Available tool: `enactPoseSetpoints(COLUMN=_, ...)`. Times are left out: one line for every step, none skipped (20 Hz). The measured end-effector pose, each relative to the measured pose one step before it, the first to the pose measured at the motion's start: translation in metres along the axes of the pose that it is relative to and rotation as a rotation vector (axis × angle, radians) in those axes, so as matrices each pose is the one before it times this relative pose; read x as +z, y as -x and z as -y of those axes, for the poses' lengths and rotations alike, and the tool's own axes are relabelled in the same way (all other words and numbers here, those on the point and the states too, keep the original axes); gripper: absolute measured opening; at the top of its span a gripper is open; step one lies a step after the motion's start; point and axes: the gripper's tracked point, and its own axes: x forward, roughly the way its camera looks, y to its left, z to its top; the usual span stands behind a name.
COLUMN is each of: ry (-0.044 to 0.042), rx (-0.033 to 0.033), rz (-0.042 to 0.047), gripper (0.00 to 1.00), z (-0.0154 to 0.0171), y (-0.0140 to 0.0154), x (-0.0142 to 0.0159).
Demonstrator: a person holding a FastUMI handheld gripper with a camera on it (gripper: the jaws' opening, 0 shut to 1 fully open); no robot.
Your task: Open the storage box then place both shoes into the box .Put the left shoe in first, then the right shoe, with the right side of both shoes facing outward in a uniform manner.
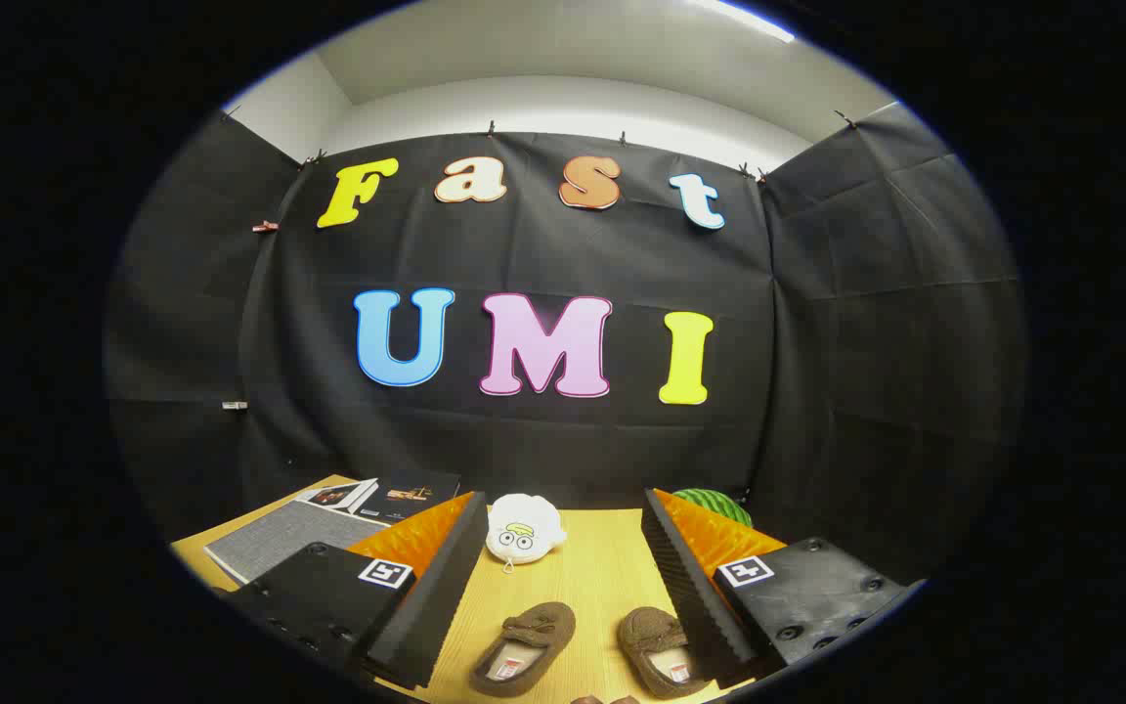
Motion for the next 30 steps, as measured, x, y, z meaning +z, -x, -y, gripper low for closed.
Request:
enactPoseSetpoints(ry=-0.00046, rx=0.00432, rz=-0.00239, gripper=0.97, z=-0.00155, y=0.00029, x=-0.00007)
enactPoseSetpoints(ry=0.00026, rx=0.00269, rz=-0.00245, gripper=0.97, z=-0.00121, y=-0.00035, x=-0.00021)
enactPoseSetpoints(ry=0.00025, rx=0.00214, rz=-0.00100, gripper=0.97, z=-0.00091, y=-0.00032, x=0.00024)
enactPoseSetpoints(ry=0.00126, rx=0.00083, rz=-0.00188, gripper=0.97, z=-0.00072, y=-0.00037, x=0.00020)
enactPoseSetpoints(ry=0.00092, rx=-0.00083, rz=-0.00414, gripper=0.97, z=-0.00142, y=-0.00061, x=-0.00014)
enactPoseSetpoints(ry=-0.00102, rx=-0.00099, rz=-0.00255, gripper=0.97, z=-0.00043, y=-0.00036, x=-0.00097)
enactPoseSetpoints(ry=-0.00231, rx=0.00009, rz=-0.00272, gripper=0.97, z=-0.00205, y=-0.00222, x=-0.00035)
enactPoseSetpoints(ry=-0.00089, rx=-0.00112, rz=-0.00238, gripper=0.97, z=-0.00035, y=-0.00061, x=-0.00017)
enactPoseSetpoints(ry=-0.00172, rx=-0.00085, rz=-0.00319, gripper=0.97, z=0.00031, y=0.00025, x=-0.00164)
enactPoseSetpoints(ry=-0.00097, rx=-0.00175, rz=-0.00196, gripper=0.97, z=-0.00015, y=-0.00032, x=-0.00043)
enactPoseSetpoints(ry=-0.00080, rx=-0.00191, rz=-0.00242, gripper=0.97, z=-0.00006, y=-0.00014, x=-0.00041)
enactPoseSetpoints(ry=-0.00184, rx=-0.00073, rz=-0.00071, gripper=0.97, z=0.00062, y=-0.00030, x=0.00020)
enactPoseSetpoints(ry=-0.00218, rx=0.00047, rz=0.00028, gripper=0.97, z=-0.00124, y=-0.00101, x=0.00072)
enactPoseSetpoints(ry=-0.00164, rx=-0.00200, rz=-0.00029, gripper=0.97, z=0.00068, y=0.00047, x=0.00016)
enactPoseSetpoints(ry=-0.00282, rx=-0.00119, rz=0.00044, gripper=0.97, z=0.00061, y=0.00067, x=-0.00021)
enactPoseSetpoints(ry=-0.00220, rx=-0.00038, rz=-0.00071, gripper=0.97, z=-0.00028, y=0.00125, x=-0.00009)
enactPoseSetpoints(ry=-0.00149, rx=-0.00002, rz=-0.00228, gripper=0.97, z=-0.00129, y=0.00023, x=-0.00118)
enactPoseSetpoints(ry=-0.00024, rx=0.00176, rz=-0.00446, gripper=0.97, z=-0.00154, y=0.00049, x=-0.00222)
enactPoseSetpoints(ry=0.00018, rx=0.00101, rz=-0.00892, gripper=0.97, z=-0.00155, y=0.00007, x=-0.00300)
enactPoseSetpoints(ry=-0.00267, rx=-0.00373, rz=-0.00993, gripper=0.97, z=-0.00017, y=0.00130, x=-0.00336)
enactPoseSetpoints(ry=-0.00669, rx=-0.00531, rz=-0.01377, gripper=0.97, z=0.00012, y=0.00079, x=-0.00324)
enactPoseSetpoints(ry=-0.00499, rx=-0.00227, rz=-0.01096, gripper=0.97, z=-0.00098, y=0.00097, x=-0.00275)
enactPoseSetpoints(ry=-0.00627, rx=-0.00133, rz=-0.01281, gripper=0.97, z=-0.00281, y=-0.00089, x=-0.00342)
enactPoseSetpoints(ry=-0.00366, rx=-0.00078, rz=-0.01062, gripper=0.97, z=-0.00148, y=-0.00083, x=-0.00268)
enactPoseSetpoints(ry=-0.00557, rx=0.00025, rz=-0.01732, gripper=0.97, z=-0.00088, y=-0.00136, x=-0.00324)
enactPoseSetpoints(ry=-0.00711, rx=0.00648, rz=-0.02317, gripper=0.97, z=-0.00224, y=-0.00117, x=-0.00466)
enactPoseSetpoints(ry=-0.00341, rx=0.01788, rz=-0.02838, gripper=0.97, z=-0.00589, y=-0.00040, x=-0.00647)
enactPoseSetpoints(ry=-0.00037, rx=0.01789, rz=-0.02815, gripper=0.98, z=-0.00378, y=-0.00045, x=-0.00591)
enactPoseSetpoints(ry=-0.00316, rx=0.01900, rz=-0.02559, gripper=0.98, z=-0.00321, y=-0.00183, x=-0.00466)
enactPoseSetpoints(ry=-0.01060, rx=0.02106, rz=-0.01685, gripper=0.98, z=-0.00332, y=-0.00225, x=-0.00342)
